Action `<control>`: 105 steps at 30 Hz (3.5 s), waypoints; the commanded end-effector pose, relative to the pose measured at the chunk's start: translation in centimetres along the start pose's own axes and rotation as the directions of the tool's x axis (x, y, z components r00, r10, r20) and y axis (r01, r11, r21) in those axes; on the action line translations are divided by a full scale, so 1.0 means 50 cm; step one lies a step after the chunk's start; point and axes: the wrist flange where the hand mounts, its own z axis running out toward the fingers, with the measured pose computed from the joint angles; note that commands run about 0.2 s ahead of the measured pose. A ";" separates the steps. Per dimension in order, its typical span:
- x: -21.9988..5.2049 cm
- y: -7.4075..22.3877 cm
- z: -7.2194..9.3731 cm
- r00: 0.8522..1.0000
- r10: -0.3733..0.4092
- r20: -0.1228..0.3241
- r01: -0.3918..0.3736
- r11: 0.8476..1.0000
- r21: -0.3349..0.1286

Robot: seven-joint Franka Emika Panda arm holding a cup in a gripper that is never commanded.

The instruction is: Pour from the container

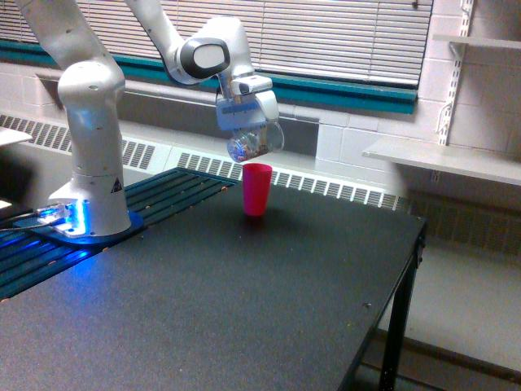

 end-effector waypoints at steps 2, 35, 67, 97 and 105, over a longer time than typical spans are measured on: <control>-0.036 -0.008 0.016 0.998 -0.056 0.041 0.056 0.998 -0.014; -0.074 -0.004 0.039 0.985 -0.141 0.099 0.149 0.986 -0.080; -0.095 0.011 0.009 0.951 -0.250 0.180 0.272 0.956 -0.110; -0.127 -0.019 0.028 0.910 -0.346 0.231 0.380 0.916 -0.128; -0.109 -0.031 0.023 0.918 -0.335 0.214 0.367 0.921 -0.129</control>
